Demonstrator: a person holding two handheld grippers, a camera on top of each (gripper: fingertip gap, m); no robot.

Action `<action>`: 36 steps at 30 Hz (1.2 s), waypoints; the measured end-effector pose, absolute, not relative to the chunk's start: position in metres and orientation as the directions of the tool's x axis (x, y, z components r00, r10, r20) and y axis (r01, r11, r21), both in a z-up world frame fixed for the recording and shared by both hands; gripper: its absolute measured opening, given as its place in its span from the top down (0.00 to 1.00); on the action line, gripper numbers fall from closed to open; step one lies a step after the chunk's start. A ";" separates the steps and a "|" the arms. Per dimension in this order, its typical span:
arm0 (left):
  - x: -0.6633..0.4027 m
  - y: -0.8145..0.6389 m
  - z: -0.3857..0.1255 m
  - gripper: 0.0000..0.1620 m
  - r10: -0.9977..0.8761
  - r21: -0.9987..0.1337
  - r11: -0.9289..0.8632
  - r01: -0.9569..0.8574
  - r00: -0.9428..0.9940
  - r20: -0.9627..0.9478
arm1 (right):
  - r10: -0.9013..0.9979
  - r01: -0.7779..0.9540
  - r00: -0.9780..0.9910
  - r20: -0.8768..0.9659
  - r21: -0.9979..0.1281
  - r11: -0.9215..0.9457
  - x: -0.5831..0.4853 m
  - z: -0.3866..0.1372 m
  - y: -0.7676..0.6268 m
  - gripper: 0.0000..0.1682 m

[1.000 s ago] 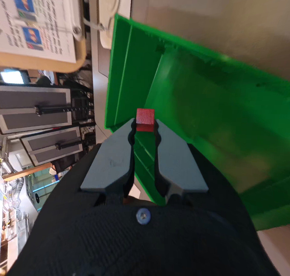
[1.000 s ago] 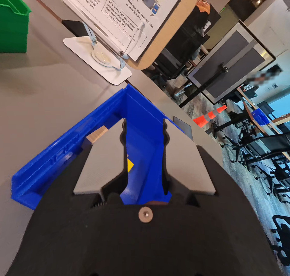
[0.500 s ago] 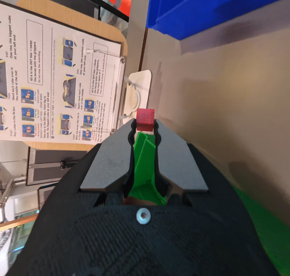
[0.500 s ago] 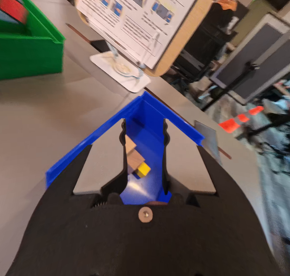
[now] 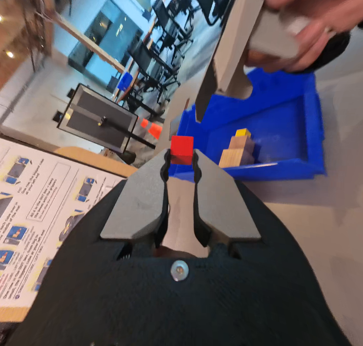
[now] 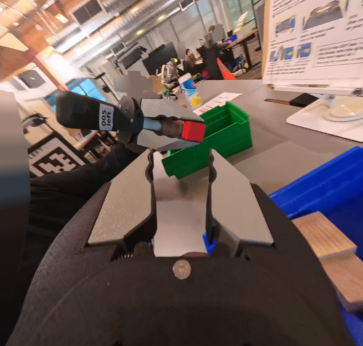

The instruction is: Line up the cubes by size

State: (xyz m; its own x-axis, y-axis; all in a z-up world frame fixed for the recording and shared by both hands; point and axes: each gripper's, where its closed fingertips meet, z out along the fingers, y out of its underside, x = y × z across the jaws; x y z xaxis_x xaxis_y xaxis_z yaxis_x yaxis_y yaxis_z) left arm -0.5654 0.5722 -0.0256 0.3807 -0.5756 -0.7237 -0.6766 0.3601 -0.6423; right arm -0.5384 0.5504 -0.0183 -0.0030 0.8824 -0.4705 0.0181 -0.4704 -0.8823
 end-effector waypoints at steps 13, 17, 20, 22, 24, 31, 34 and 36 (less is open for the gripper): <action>-0.533 0.548 -0.032 0.88 -0.608 -0.638 0.436 -0.635 0.315 -0.729 | 0.861 0.032 -0.108 -0.497 -0.868 -0.496 -0.552 -0.023 0.544 0.88; -0.538 0.553 -0.040 0.87 -0.626 -0.666 0.363 -0.652 0.359 -0.692 | 0.873 0.069 -0.066 -0.483 -0.875 -0.479 -0.550 -0.030 0.549 0.89; -0.565 0.560 -0.046 0.86 -0.611 -0.674 0.255 -0.693 0.425 -0.668 | 0.927 0.167 0.092 -0.363 -0.913 -0.373 -0.532 -0.042 0.572 0.89; -0.591 0.556 -0.053 0.86 -0.613 -0.674 0.193 -0.713 0.448 -0.650 | 0.957 0.392 0.260 -0.127 -0.892 -0.225 -0.508 -0.073 0.600 0.88; -0.620 0.551 -0.059 0.87 -0.590 -0.657 0.161 -0.737 0.462 -0.662 | 0.953 0.637 0.292 0.078 -0.759 -0.133 -0.479 -0.107 0.621 0.89; -0.708 0.521 -0.091 0.87 -0.540 -0.617 0.003 -0.787 0.518 -0.663 | 0.931 0.992 -0.052 0.362 -0.090 0.091 -0.406 -0.192 0.658 0.89; -0.734 0.500 -0.107 0.84 -0.583 -0.637 -0.065 -0.768 0.547 -0.600 | 0.945 0.991 -0.078 0.317 -0.076 0.107 -0.412 -0.207 0.662 0.88; -0.748 0.483 -0.116 0.78 -0.615 -0.659 -0.105 -0.745 0.569 -0.545 | 0.952 0.988 -0.092 0.291 -0.089 0.123 -0.417 -0.215 0.663 0.88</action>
